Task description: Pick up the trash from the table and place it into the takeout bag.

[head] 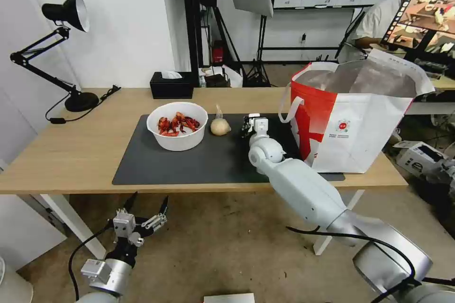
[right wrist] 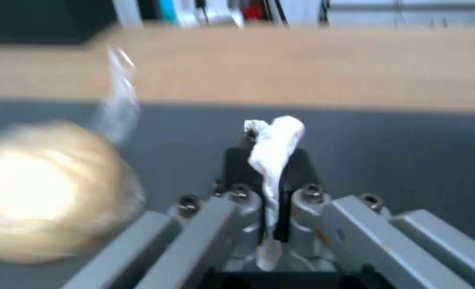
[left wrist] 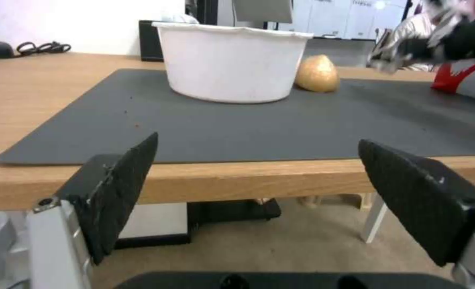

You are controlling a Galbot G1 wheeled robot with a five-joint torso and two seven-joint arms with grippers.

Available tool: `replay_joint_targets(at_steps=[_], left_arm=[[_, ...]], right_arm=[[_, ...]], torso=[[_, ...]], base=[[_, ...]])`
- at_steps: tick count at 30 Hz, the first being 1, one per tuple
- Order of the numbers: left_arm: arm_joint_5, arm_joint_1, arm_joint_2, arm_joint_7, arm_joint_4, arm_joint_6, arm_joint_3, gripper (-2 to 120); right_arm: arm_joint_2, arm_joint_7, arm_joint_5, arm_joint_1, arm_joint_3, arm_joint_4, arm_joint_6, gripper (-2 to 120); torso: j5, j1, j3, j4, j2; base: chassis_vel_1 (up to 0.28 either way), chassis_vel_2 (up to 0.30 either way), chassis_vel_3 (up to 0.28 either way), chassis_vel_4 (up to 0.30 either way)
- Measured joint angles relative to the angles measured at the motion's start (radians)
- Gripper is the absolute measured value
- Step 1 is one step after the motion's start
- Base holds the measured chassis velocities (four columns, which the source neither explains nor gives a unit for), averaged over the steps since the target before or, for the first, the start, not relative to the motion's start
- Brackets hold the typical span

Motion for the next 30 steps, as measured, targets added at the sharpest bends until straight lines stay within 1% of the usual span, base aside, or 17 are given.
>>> replay_joint_targets(at_steps=[3, 4, 7, 8, 11, 13, 15, 16, 17, 19, 20, 22, 23, 30], left_arm=[[-0.003, 0.0, 0.0, -0.002, -0.009, -0.001, -0.006, 100], [-0.003, 0.0, 0.0, -0.002, -0.009, -0.001, -0.006, 100], [-0.005, -0.002, 0.001, -0.005, -0.011, -0.004, -0.009, 100], [-0.005, -0.002, 0.001, -0.005, -0.011, -0.004, -0.009, 100], [-0.006, -0.002, 0.006, -0.008, -0.014, -0.004, -0.011, 100], [-0.006, -0.001, 0.007, -0.008, -0.017, -0.004, -0.012, 100], [-0.007, 0.006, 0.009, -0.008, -0.022, -0.004, -0.016, 100], [-0.007, 0.006, 0.009, -0.008, -0.022, -0.004, -0.016, 100], [-0.008, 0.01, 0.009, -0.008, -0.025, -0.004, -0.017, 100], [-0.008, 0.019, 0.007, -0.008, -0.031, -0.004, -0.021, 100], [-0.008, 0.019, 0.007, -0.008, -0.031, -0.004, -0.021, 100], [-0.008, 0.029, 0.003, -0.008, -0.037, -0.006, -0.025, 100], [-0.008, 0.032, 0.001, -0.008, -0.04, -0.008, -0.026, 100], [-0.015, 0.04, -0.005, -0.006, -0.047, -0.012, -0.029, 100]], right_arm=[[-0.081, -0.002, -0.002, -0.051, 0.014, 0.204, 0.032, 0], [-0.081, -0.002, -0.002, -0.051, 0.014, 0.204, 0.032, 0], [-0.152, 0.013, -0.007, -0.081, 0.044, 0.376, 0.048, 0], [-0.152, 0.013, -0.007, -0.081, 0.044, 0.376, 0.048, 0], [-0.202, 0.032, -0.034, -0.076, 0.073, 0.486, 0.057, 0], [-0.216, 0.04, -0.051, -0.067, 0.082, 0.507, 0.057, 0], [-0.247, 0.081, -0.118, -0.042, 0.107, 0.534, 0.044, 0], [-0.247, 0.081, -0.118, -0.042, 0.107, 0.534, 0.044, 0], [-0.256, 0.127, -0.125, -0.03, 0.116, 0.541, 0.023, 0], [-0.272, 0.288, -0.062, 0.001, 0.133, 0.556, -0.034, 0], [-0.272, 0.288, -0.062, 0.001, 0.133, 0.556, -0.034, 0], [-0.291, 0.398, 0.016, 0.025, 0.149, 0.556, -0.071, 0], [-0.303, 0.422, 0.03, 0.034, 0.16, 0.545, -0.078, 0], [-0.355, 0.444, 0.051, 0.047, 0.205, 0.511, -0.109, 0]], torso=[[0.0, 0.0, 0.0, -0.0001, 0.0], [0.0, 0.0, 0.0, -0.0001, 0.0], [0.0001, 0.0, 0.0, -0.0002, 0.0], [0.0001, 0.0, 0.0, -0.0002, 0.0], [0.0001, 0.0, 0.0, -0.0002, 0.0], [0.0001, 0.0, 0.0, -0.0001, 0.0], [-0.0001, 0.0, 0.0, -0.0001, 0.0], [-0.0001, 0.0, 0.0, -0.0001, 0.0], [0.0, 0.0, 0.0, -0.0002, 0.0], [0.0001, 0.0, 0.0, -0.0002, 0.0], [0.0001, 0.0, 0.0, -0.0002, 0.0], [0.0, 0.0, 0.0, 0.0, 0.0], [0.0, 0.0, 0.0, 0.0001, 0.0], [0.0001, 0.0, 0.0, -0.0002, 0.0]], base=[[0.0, 0.0, 0.0, 0.0], [0.0, 0.0, 0.0, 0.0], [0.0, 0.0, 0.0, 0.0], [0.0, 0.0, 0.0, 0.0], [0.0, 0.0, 0.0, 0.0], [0.0, 0.0, 0.0, 0.0], [0.0, 0.0, 0.0, 0.0], [0.0, 0.0, 0.0, 0.0], [0.0, 0.0, 0.0, 0.0], [0.0, 0.0, 0.0, 0.0], [0.0, 0.0, 0.0, 0.0], [0.0, 0.0, 0.0, 0.0], [0.0, 0.0, 0.0, 0.0], [0.0, 0.0, 0.0, 0.0]])
